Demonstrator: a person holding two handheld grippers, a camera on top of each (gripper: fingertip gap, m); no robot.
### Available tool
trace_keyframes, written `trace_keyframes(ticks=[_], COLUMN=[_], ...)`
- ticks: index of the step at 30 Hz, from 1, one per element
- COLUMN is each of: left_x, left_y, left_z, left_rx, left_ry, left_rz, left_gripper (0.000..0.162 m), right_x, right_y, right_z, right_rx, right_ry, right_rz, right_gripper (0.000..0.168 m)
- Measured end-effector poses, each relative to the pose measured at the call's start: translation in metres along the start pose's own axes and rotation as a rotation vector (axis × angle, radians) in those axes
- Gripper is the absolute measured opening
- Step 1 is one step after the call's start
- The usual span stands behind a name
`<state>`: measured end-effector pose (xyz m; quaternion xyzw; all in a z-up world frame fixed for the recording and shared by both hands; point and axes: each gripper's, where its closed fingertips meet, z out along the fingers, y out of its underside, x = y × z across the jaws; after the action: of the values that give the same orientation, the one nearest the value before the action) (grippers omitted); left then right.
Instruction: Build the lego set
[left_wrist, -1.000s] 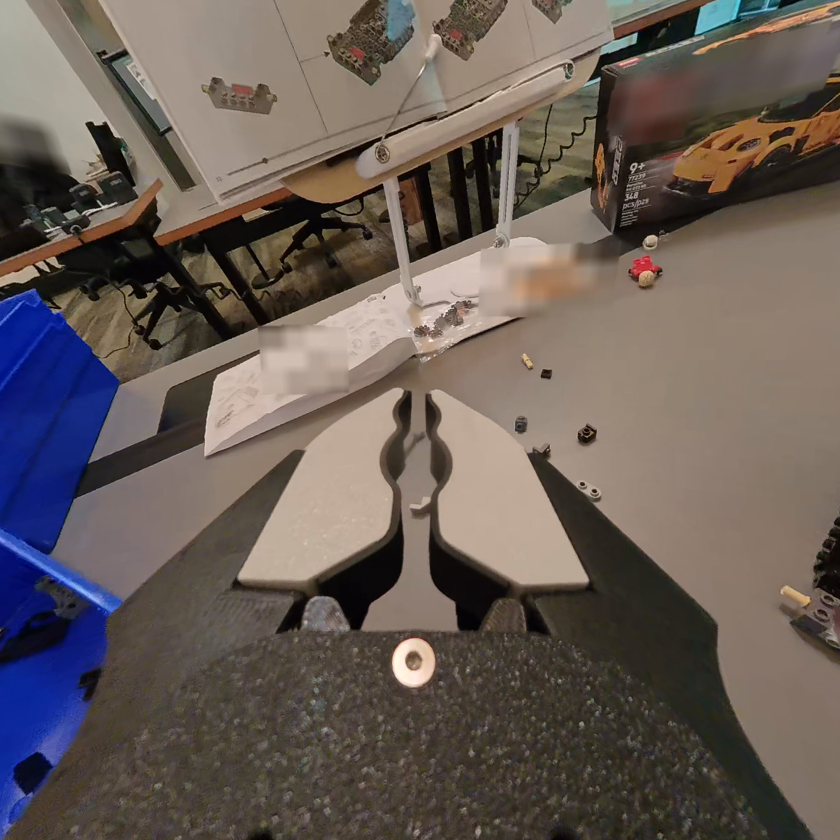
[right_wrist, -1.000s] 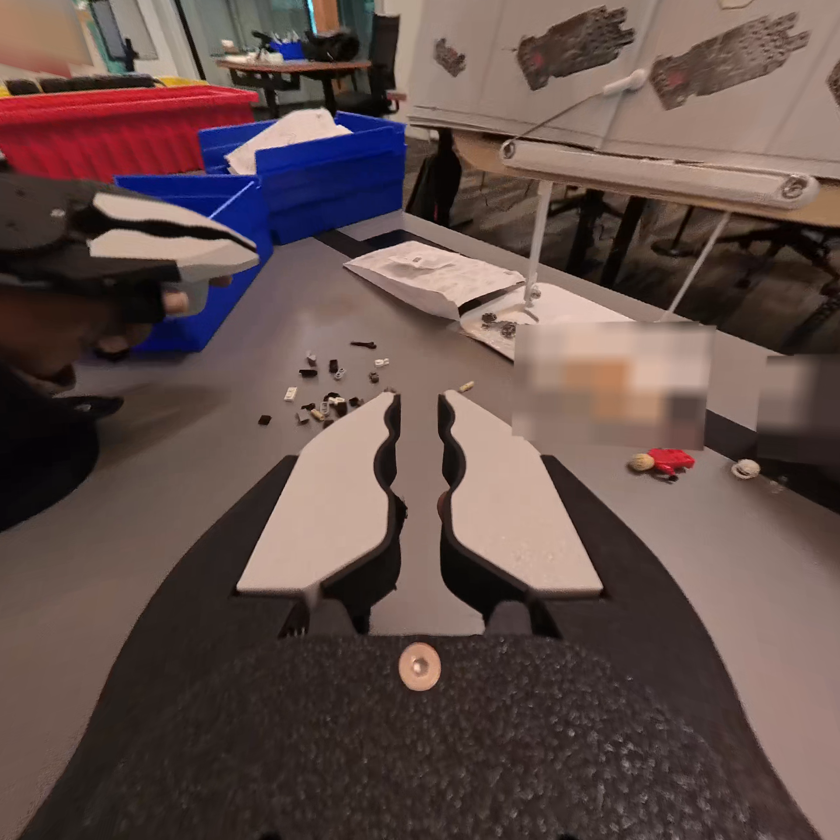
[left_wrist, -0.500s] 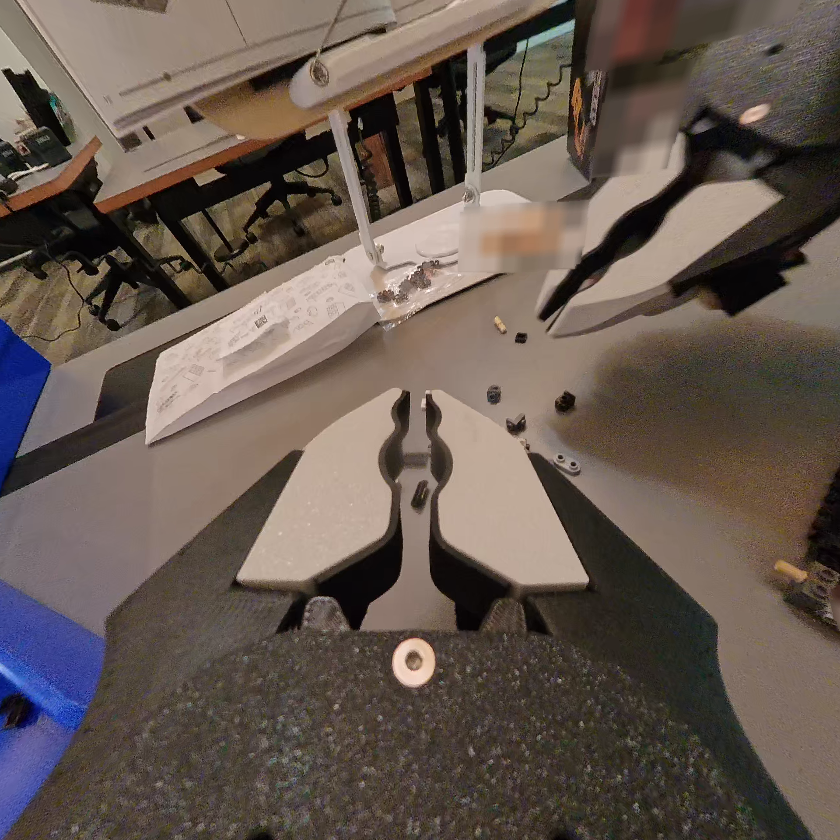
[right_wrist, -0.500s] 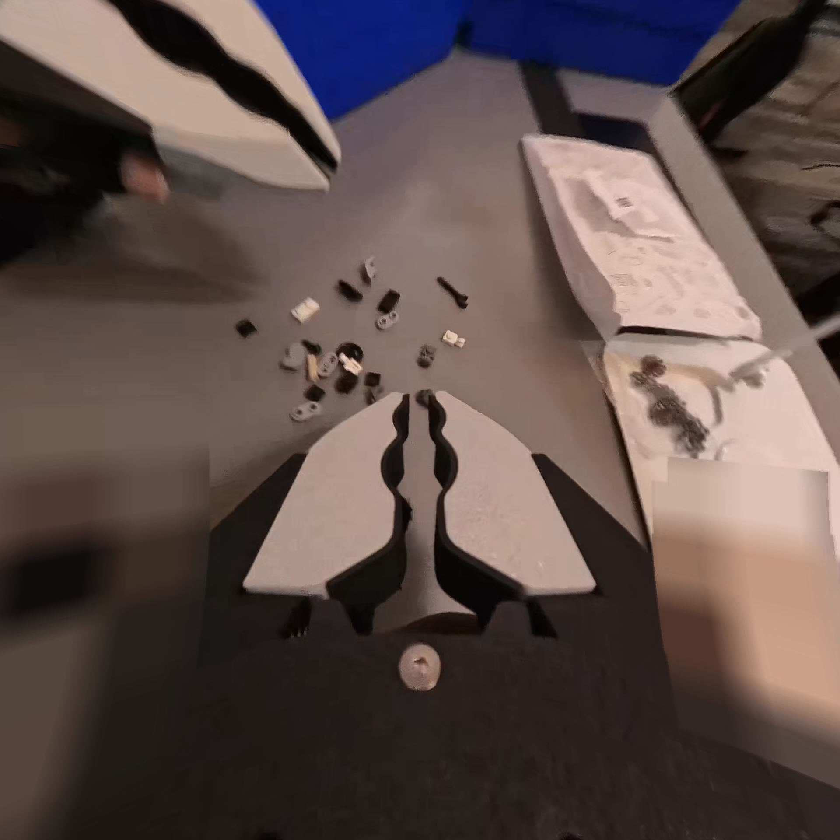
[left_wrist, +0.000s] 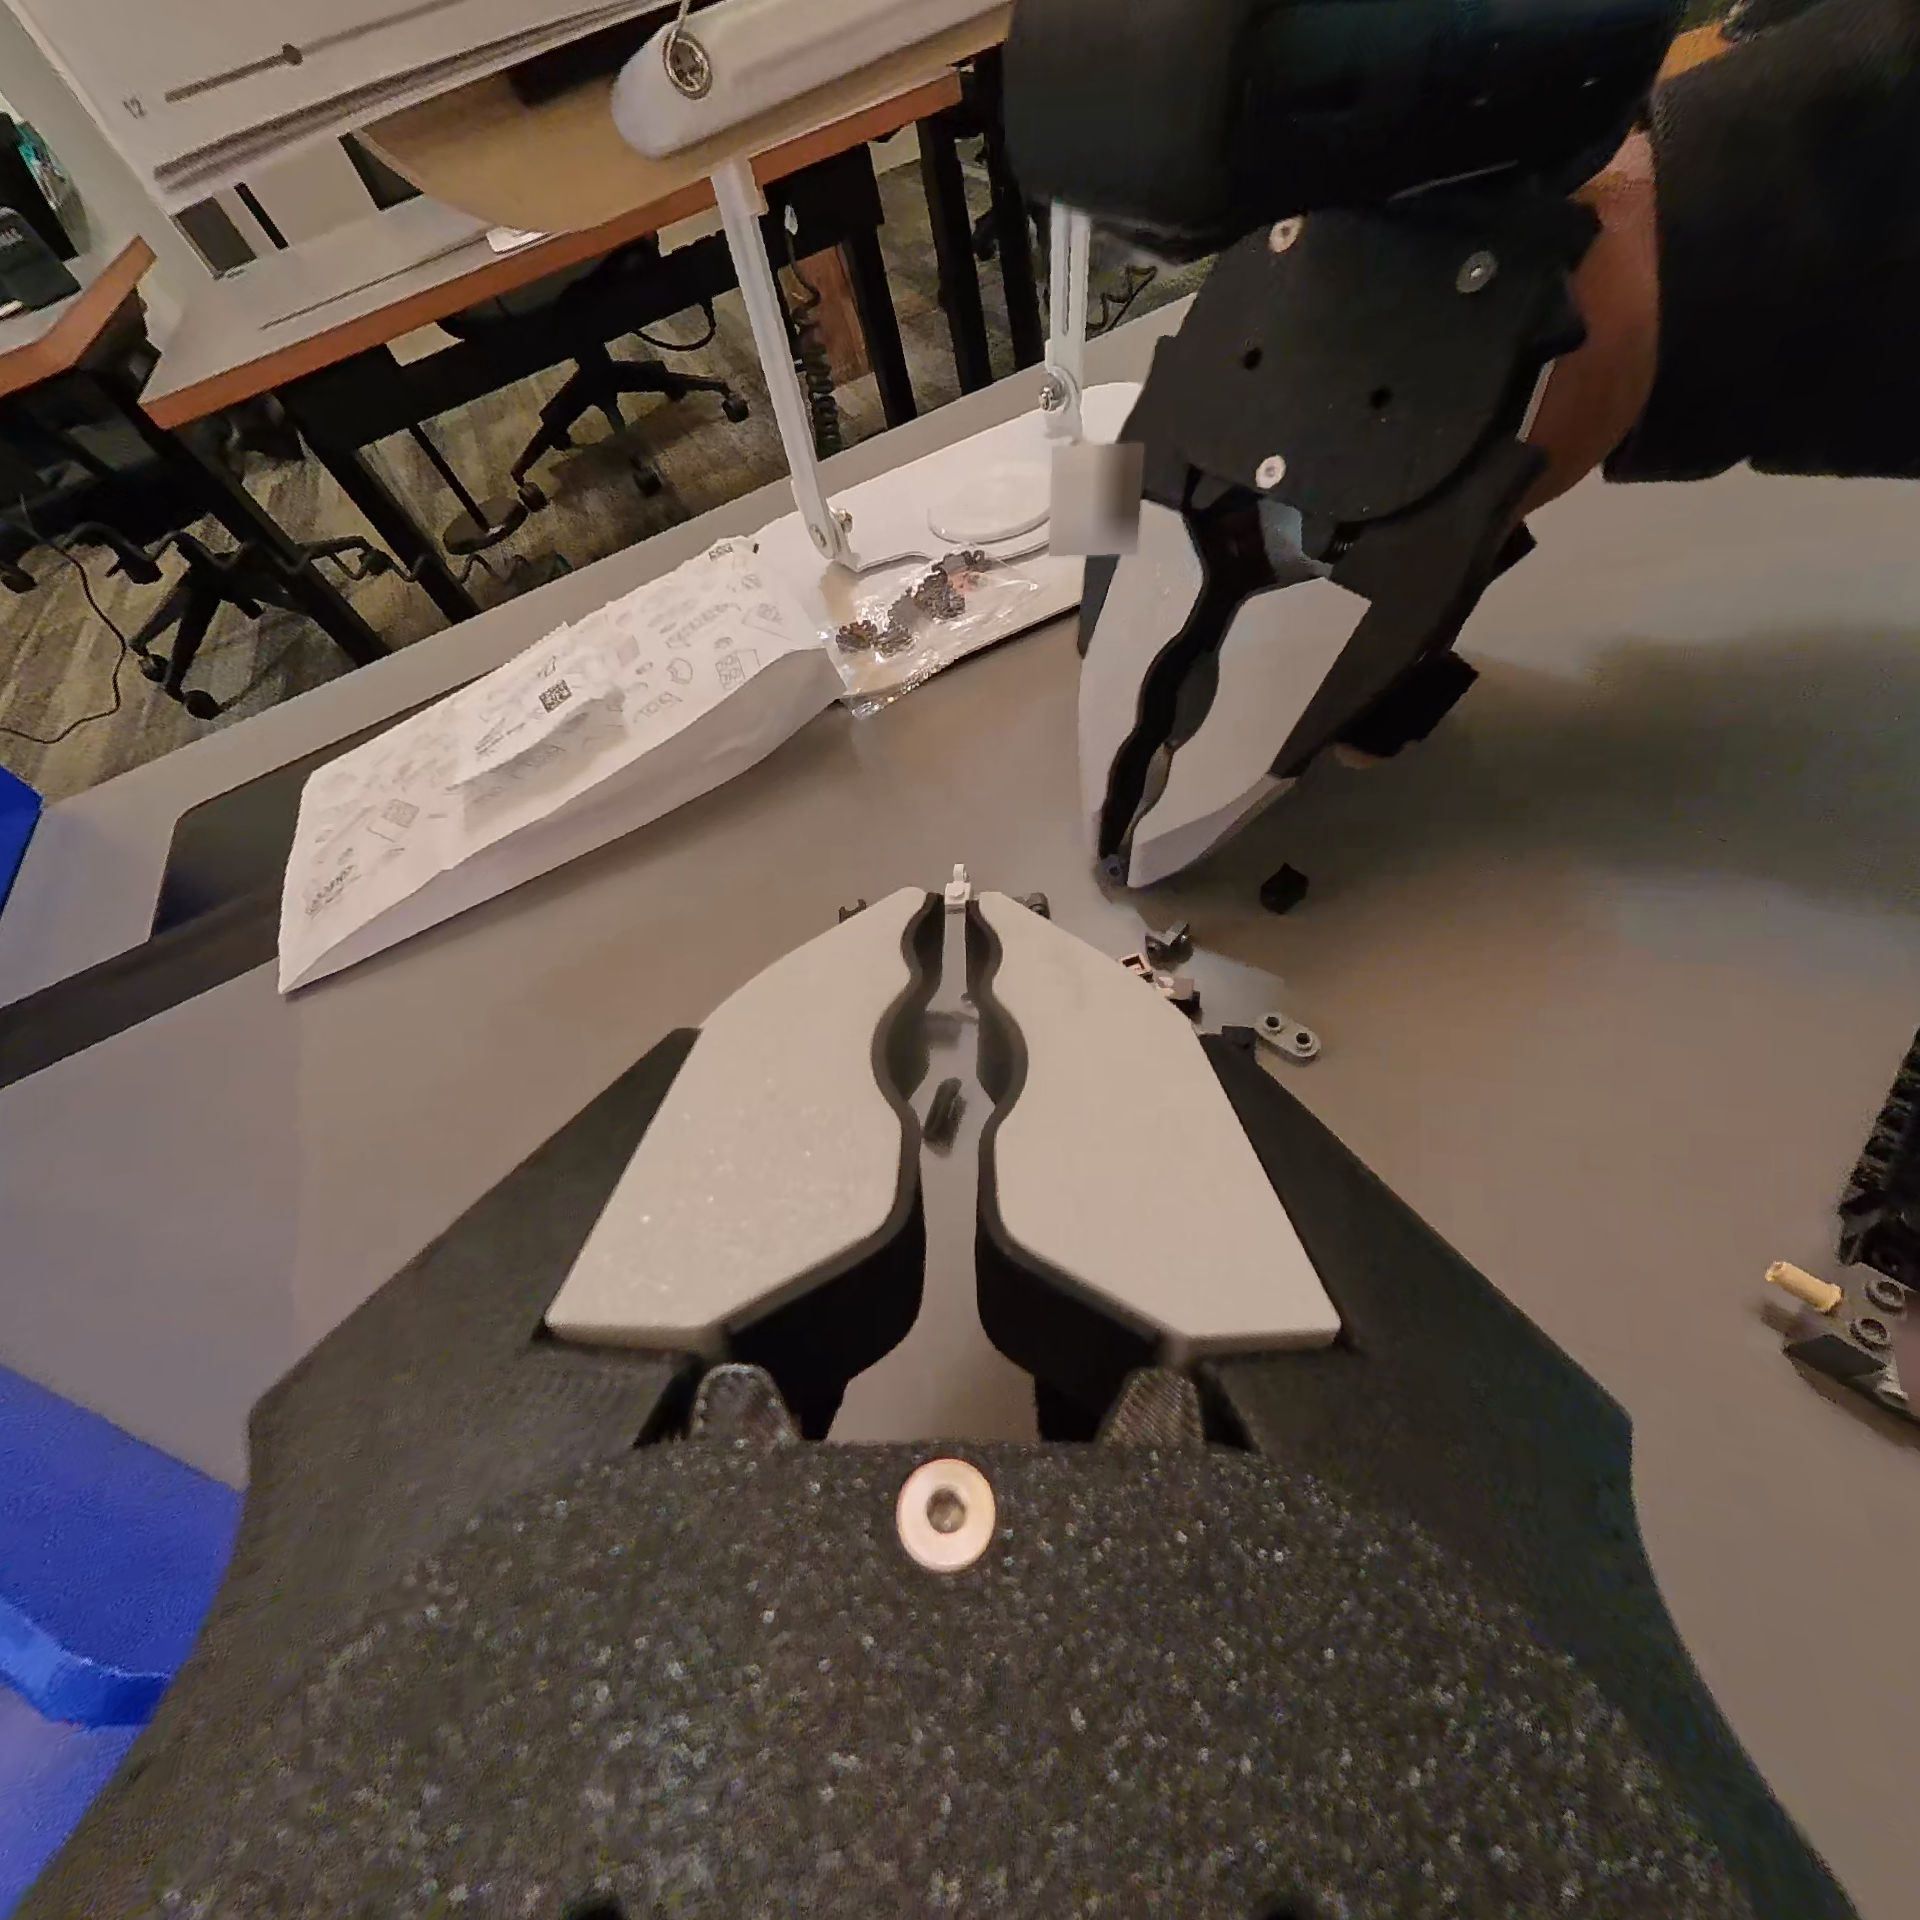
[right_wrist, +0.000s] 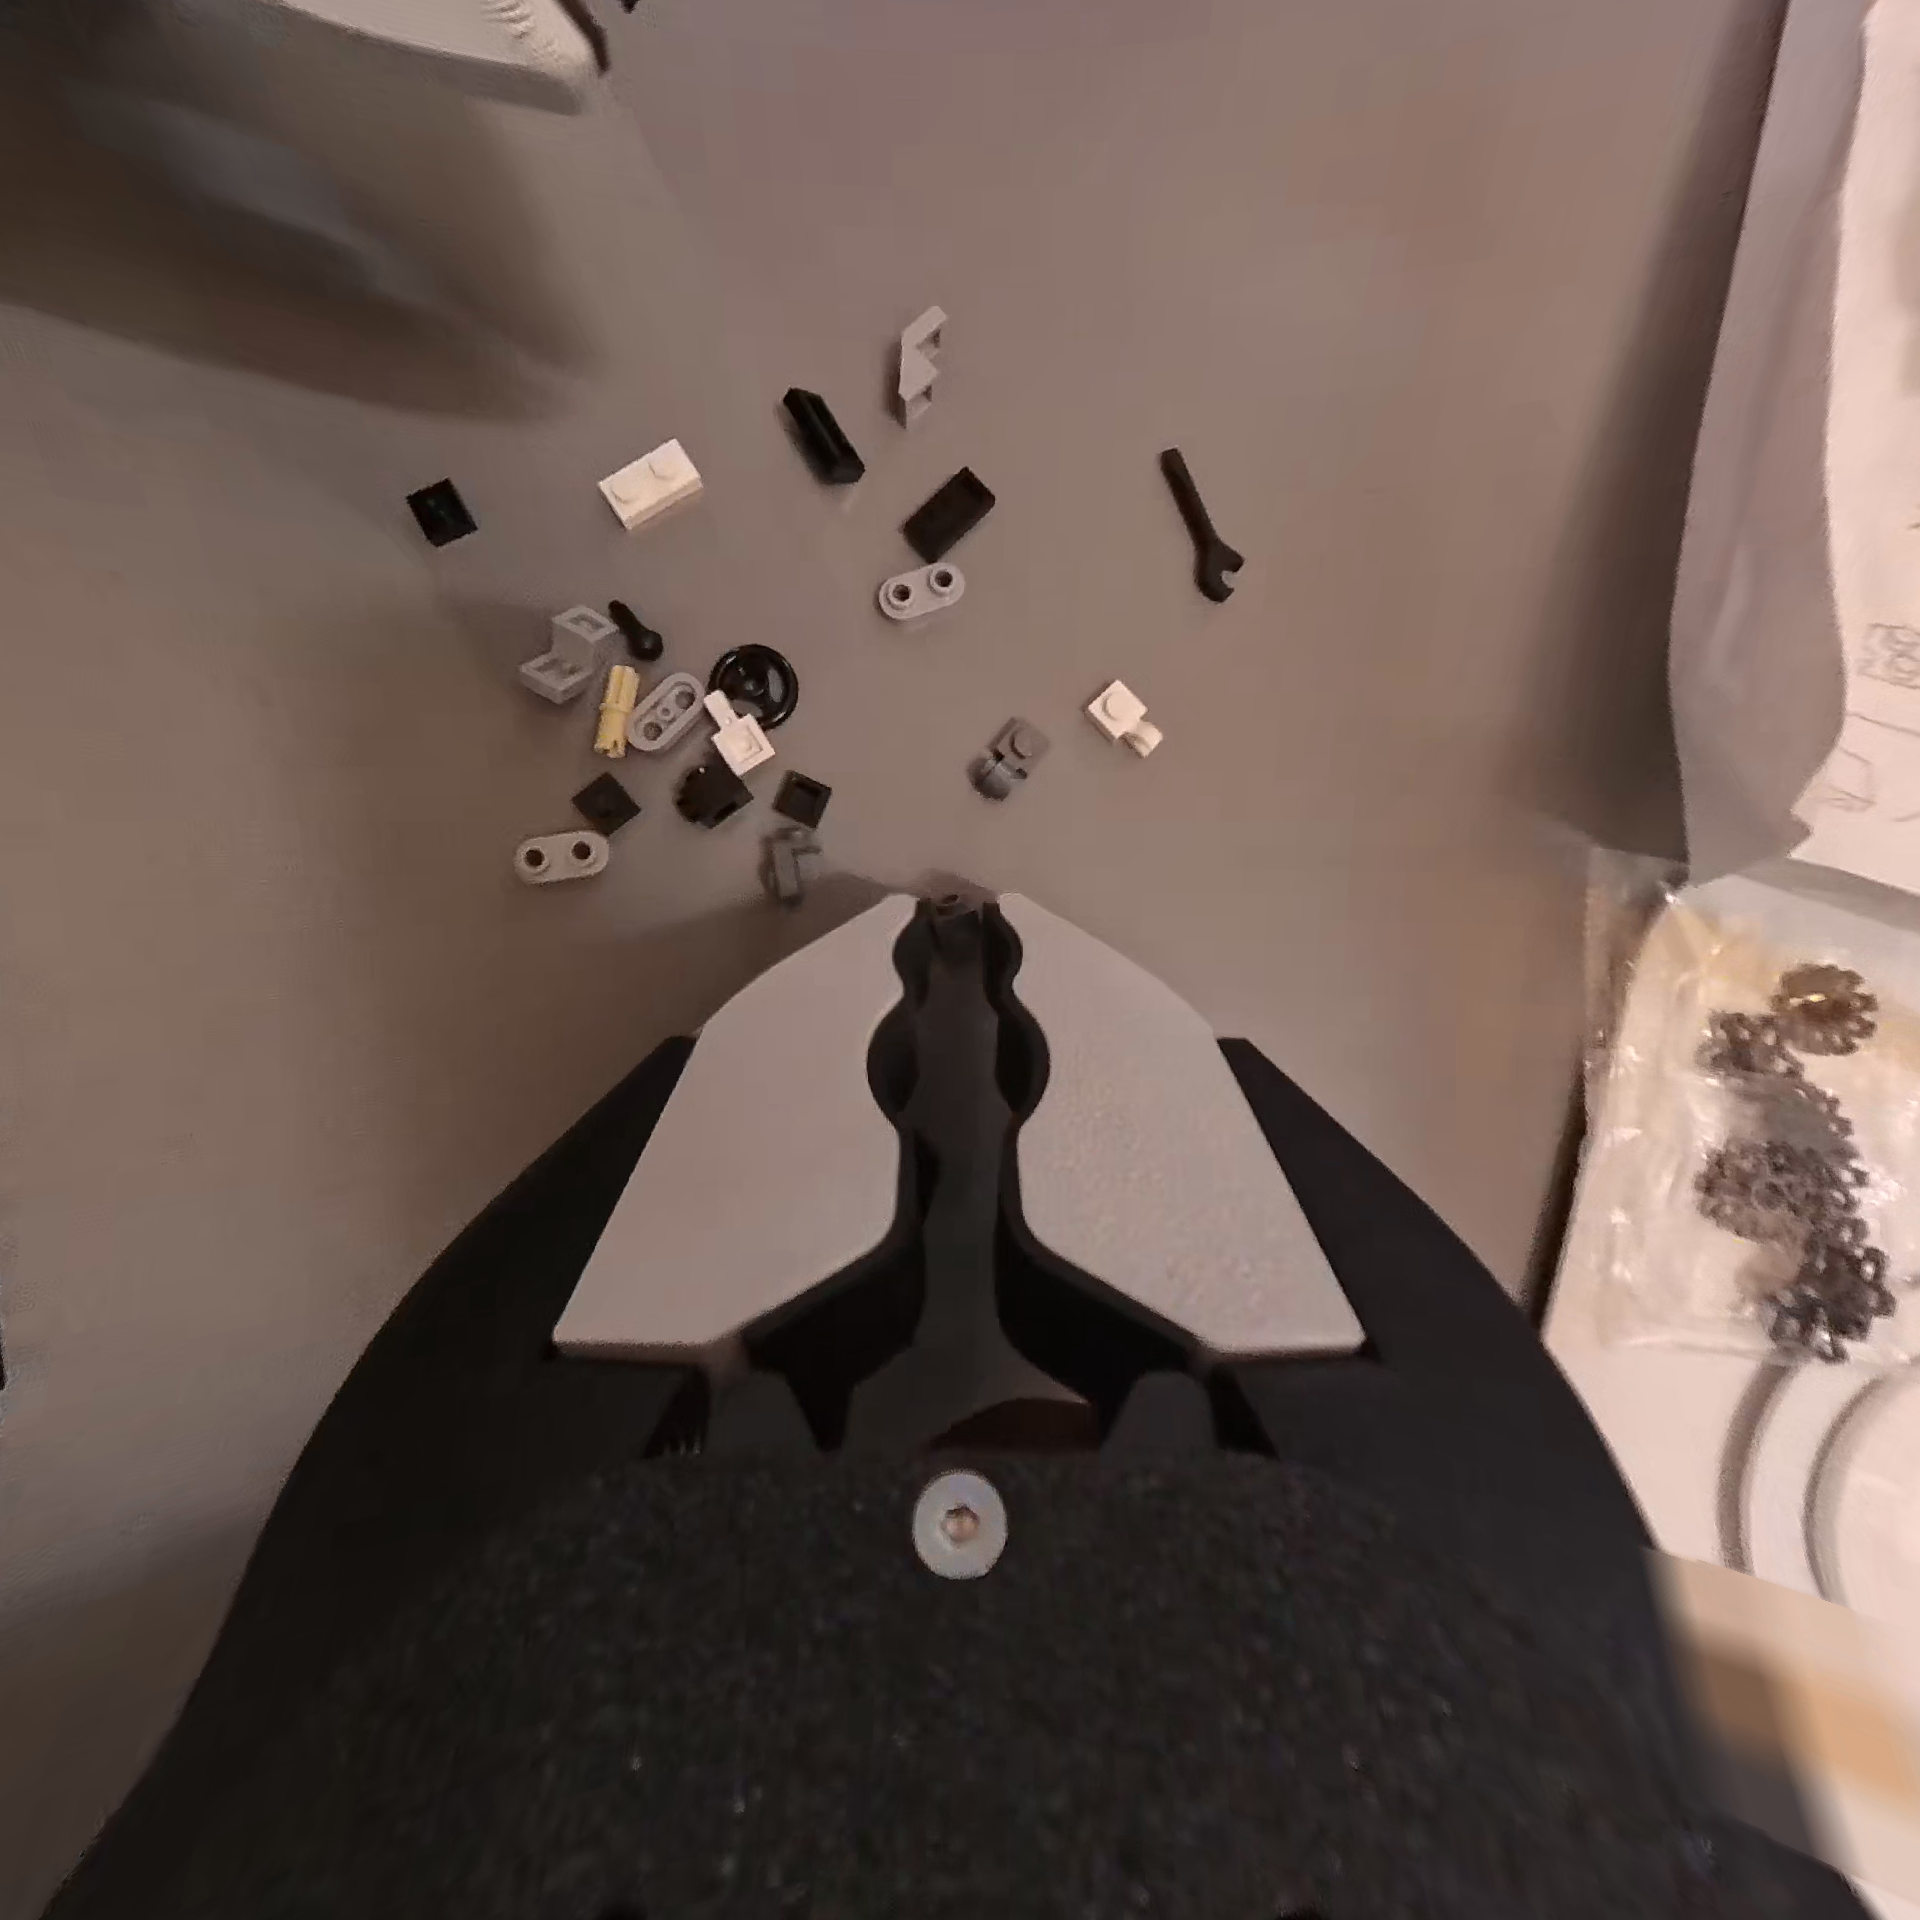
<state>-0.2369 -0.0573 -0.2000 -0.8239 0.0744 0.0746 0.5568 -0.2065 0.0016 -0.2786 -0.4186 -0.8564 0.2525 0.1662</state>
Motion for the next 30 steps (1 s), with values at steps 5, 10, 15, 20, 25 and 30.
trace_keyframes(ticks=[5,10,15,20,25,30], left_x=[0.002,0.006,0.010,0.013,0.010,0.005], left_y=[-0.004,-0.008,-0.005,-0.001,0.000,0.003], left_z=[-0.003,-0.004,-0.002,0.000,0.001,0.001], left_rx=[0.014,0.024,0.015,0.000,-0.002,-0.008], left_ry=[0.008,0.017,0.023,0.029,0.019,0.002], left_rz=[-0.001,0.001,0.008,0.003,0.000,0.002], left_gripper=[0.002,0.002,0.002,0.001,0.001,0.000], right_x=[-0.024,-0.089,-0.125,-0.124,-0.073,-0.011], right_y=[0.017,0.076,0.107,0.096,0.037,-0.009], right_z=[-0.048,-0.085,-0.085,-0.092,-0.094,-0.035], right_rx=[0.065,-0.040,-0.064,-0.016,0.074,0.081], right_ry=[0.076,0.074,0.100,0.118,0.181,0.187], right_rz=[0.049,0.135,0.214,0.209,0.129,0.150], right_gripper=[0.009,0.009,0.014,0.022,0.019,0.019])
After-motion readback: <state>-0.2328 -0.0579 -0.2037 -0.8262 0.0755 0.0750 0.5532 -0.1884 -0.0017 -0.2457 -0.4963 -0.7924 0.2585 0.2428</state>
